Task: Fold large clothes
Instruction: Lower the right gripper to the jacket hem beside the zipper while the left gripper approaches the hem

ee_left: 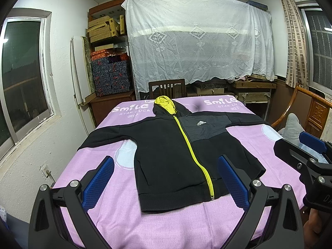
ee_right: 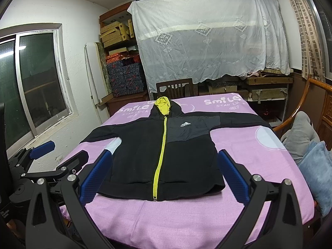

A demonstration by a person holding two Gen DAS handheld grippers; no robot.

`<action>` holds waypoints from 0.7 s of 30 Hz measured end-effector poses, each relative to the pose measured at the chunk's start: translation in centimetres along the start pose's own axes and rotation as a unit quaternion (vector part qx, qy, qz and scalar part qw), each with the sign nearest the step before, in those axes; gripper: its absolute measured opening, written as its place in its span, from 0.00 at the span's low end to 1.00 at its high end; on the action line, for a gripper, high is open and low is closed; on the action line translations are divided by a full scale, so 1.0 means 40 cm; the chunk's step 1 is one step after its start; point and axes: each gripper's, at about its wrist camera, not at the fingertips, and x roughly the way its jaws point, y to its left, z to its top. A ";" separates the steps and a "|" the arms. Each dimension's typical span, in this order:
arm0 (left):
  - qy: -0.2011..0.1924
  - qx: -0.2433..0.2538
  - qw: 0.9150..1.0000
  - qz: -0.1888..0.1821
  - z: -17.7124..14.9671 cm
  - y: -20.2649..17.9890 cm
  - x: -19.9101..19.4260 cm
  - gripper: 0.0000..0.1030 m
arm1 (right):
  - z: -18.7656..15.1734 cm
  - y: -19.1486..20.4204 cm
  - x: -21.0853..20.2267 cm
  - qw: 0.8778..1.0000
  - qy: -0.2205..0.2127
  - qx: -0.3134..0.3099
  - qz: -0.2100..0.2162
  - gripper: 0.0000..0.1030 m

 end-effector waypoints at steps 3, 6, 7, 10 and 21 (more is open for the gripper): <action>0.000 0.000 1.000 0.000 -0.004 0.000 0.002 0.97 | -0.002 0.002 0.000 1.000 0.000 0.000 0.000 0.96; 0.002 -0.001 1.000 0.000 -0.007 -0.001 0.002 0.97 | -0.005 0.007 0.001 1.000 0.003 0.001 0.000 0.96; 0.004 -0.001 1.000 -0.001 -0.010 -0.001 0.003 0.97 | -0.007 0.010 0.001 1.000 0.004 0.001 0.001 0.96; 0.011 -0.001 1.000 -0.010 -0.024 0.008 0.015 0.97 | -0.011 0.009 0.007 1.000 0.007 0.002 0.001 0.96; 0.130 -0.079 0.988 -0.034 -0.096 0.157 0.232 0.97 | -0.058 -0.177 0.116 0.998 0.037 0.043 -0.024 0.96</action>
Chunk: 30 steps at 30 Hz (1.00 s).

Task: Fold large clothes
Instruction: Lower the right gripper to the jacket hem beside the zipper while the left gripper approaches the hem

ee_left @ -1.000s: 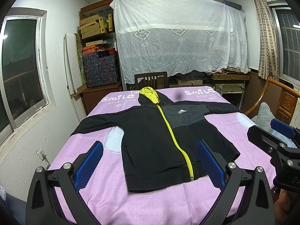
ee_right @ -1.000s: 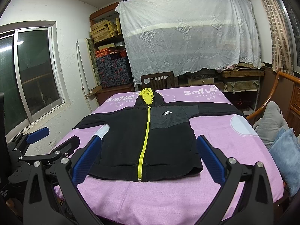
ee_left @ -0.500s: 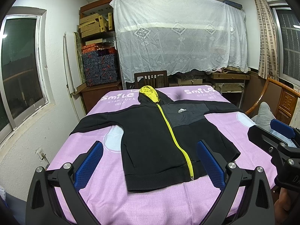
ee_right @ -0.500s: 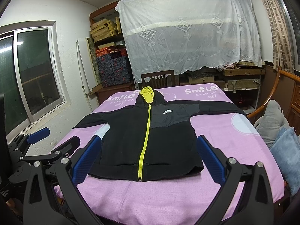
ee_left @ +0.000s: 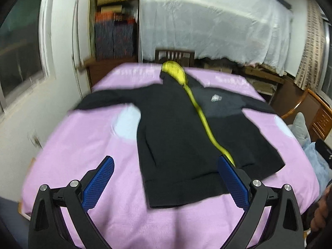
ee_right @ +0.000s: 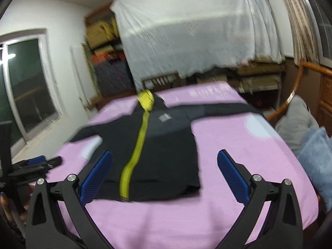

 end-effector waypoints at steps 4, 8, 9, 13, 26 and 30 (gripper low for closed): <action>0.060 -0.035 0.997 -0.025 -0.002 0.058 0.109 0.97 | -0.007 -0.079 0.123 0.996 0.076 0.035 0.009 0.96; 0.101 -0.066 0.991 -0.053 -0.008 0.099 0.186 0.94 | -0.016 -0.133 0.223 0.989 0.131 0.066 0.017 0.96; 0.107 -0.070 0.990 -0.060 -0.009 0.098 0.197 0.93 | -0.020 -0.146 0.250 0.987 0.143 0.075 0.021 0.96; 0.137 -0.071 0.985 -0.074 -0.012 0.087 0.249 0.81 | -0.027 -0.181 0.316 0.980 0.176 0.087 0.021 0.94; 0.111 -0.054 0.990 -0.074 0.004 0.089 0.245 0.18 | -0.051 -0.150 0.325 0.969 0.203 0.104 0.098 0.11; 0.107 -0.050 0.990 -0.075 0.009 0.108 0.222 0.16 | -0.084 -0.119 0.297 0.968 0.214 0.093 0.094 0.10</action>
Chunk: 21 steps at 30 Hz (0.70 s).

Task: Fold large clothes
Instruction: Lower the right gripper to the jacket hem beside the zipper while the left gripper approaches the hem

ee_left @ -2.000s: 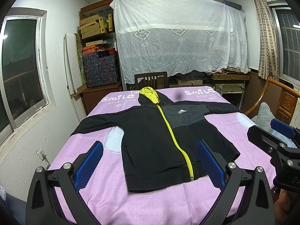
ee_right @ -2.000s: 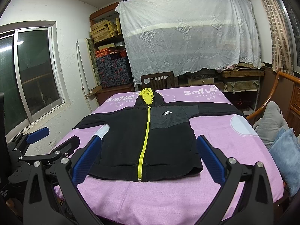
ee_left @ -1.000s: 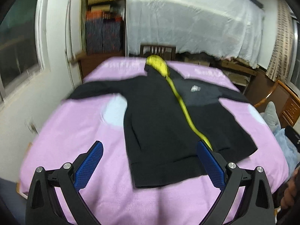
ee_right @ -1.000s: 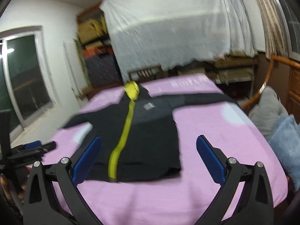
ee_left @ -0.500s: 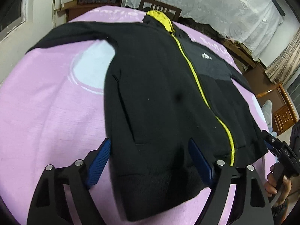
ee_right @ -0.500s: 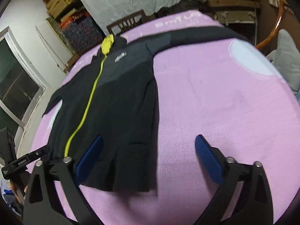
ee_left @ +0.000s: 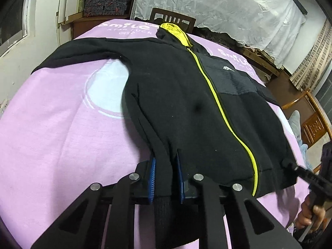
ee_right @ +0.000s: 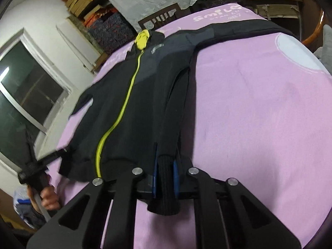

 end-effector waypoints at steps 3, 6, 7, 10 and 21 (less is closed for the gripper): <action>0.010 -0.001 1.000 -0.002 0.001 0.018 -0.004 0.15 | -0.007 -0.017 -0.001 1.000 -0.001 0.011 0.000 0.10; 0.018 0.009 1.000 0.006 -0.005 0.026 -0.006 0.14 | -0.001 -0.015 0.002 1.000 0.010 -0.001 -0.013 0.13; 0.018 0.012 1.000 0.010 -0.006 0.026 -0.010 0.13 | 0.000 -0.006 0.002 0.999 0.017 -0.015 -0.028 0.18; 0.012 0.010 1.000 0.007 0.001 0.030 -0.035 0.13 | 0.005 -0.011 -0.026 0.998 0.010 -0.019 -0.055 0.42; -0.014 0.106 0.994 -0.036 0.161 -0.168 -0.015 0.36 | 0.190 0.099 0.039 0.998 -0.006 -0.053 0.023 0.42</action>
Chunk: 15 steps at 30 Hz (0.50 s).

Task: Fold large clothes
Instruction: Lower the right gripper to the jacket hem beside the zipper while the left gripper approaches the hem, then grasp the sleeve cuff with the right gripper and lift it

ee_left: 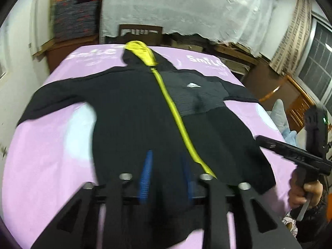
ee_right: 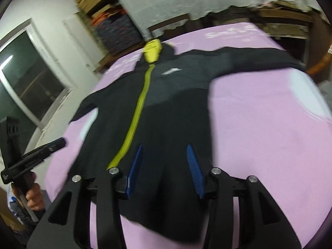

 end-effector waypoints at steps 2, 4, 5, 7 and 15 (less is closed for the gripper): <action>0.013 0.012 1.000 0.003 0.021 -0.017 0.064 0.36 | 0.039 0.001 0.079 0.999 0.027 0.013 0.014 0.42; 0.043 0.006 0.999 0.013 0.035 -0.009 0.147 0.36 | 0.067 -0.028 0.151 0.998 0.049 0.034 0.008 0.42; 0.059 -0.002 0.998 0.013 0.038 0.001 0.182 0.36 | 0.071 -0.043 0.173 0.997 0.059 0.040 0.002 0.41; 0.095 -0.030 0.995 0.012 0.035 0.037 0.247 0.36 | 0.086 -0.076 0.200 0.997 0.062 0.050 0.006 0.37; 0.069 -0.033 0.996 0.042 0.142 0.071 0.263 0.56 | 0.214 -0.235 0.097 0.993 -0.030 0.116 -0.007 0.44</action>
